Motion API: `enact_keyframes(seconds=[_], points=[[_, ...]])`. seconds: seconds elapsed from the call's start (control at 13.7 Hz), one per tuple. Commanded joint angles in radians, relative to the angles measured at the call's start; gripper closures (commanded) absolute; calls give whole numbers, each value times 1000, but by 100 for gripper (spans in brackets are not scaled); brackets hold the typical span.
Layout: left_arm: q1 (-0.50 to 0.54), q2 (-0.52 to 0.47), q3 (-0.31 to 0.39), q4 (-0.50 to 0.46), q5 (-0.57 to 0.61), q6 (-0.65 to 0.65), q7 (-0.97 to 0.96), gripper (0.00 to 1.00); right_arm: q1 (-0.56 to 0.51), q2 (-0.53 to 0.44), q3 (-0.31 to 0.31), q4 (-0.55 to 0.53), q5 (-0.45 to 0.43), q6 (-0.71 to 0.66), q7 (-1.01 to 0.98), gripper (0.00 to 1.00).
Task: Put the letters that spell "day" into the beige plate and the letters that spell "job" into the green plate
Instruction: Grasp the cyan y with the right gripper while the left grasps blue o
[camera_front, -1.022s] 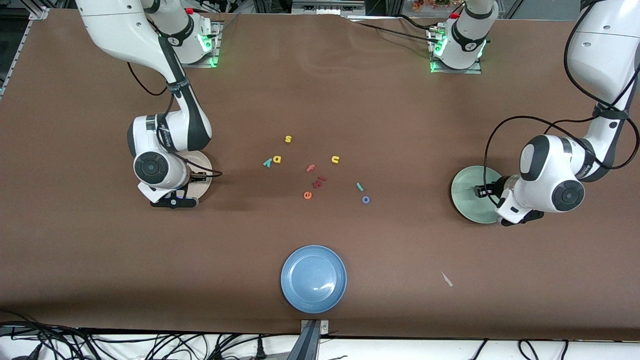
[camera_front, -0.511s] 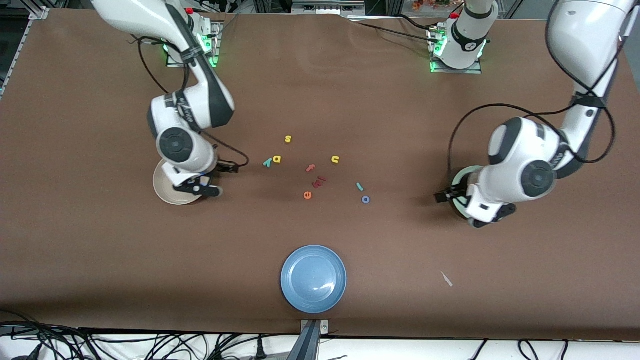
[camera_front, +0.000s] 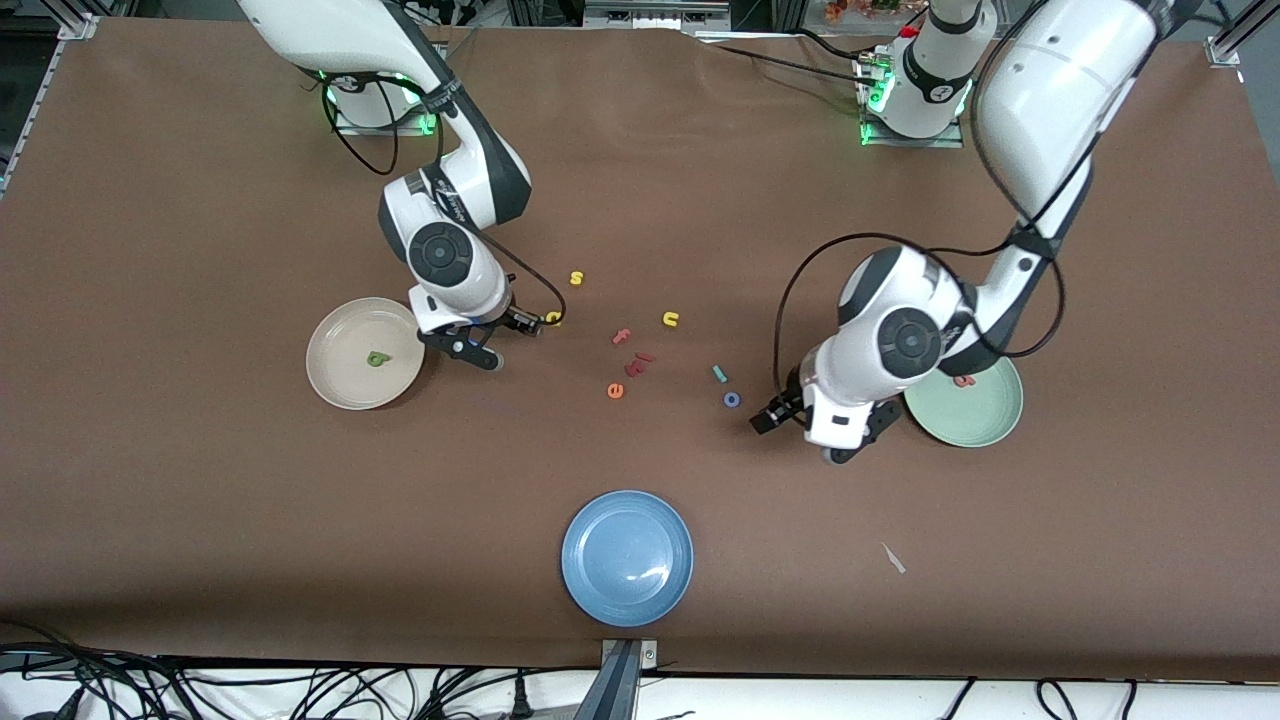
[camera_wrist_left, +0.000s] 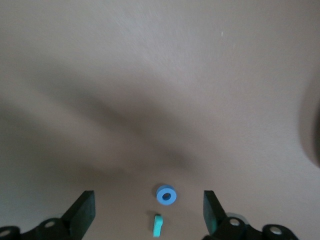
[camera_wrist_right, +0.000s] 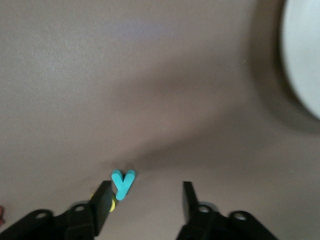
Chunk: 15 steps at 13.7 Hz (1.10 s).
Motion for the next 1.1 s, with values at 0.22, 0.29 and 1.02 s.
enact_keyframes(seconds=[0.22, 0.29, 1.02], points=[[-201, 108, 152, 122, -6, -7, -37, 12, -11, 14, 25, -52, 40, 114, 36, 45], [-210, 110, 152, 126, -6, -7, -38, 15, -9, 17, 26, -53, 72, 126, 36, 45], [-230, 136, 153, 125, 5, -9, -34, 62, -3, 60, 28, -53, 74, 187, 35, 62]])
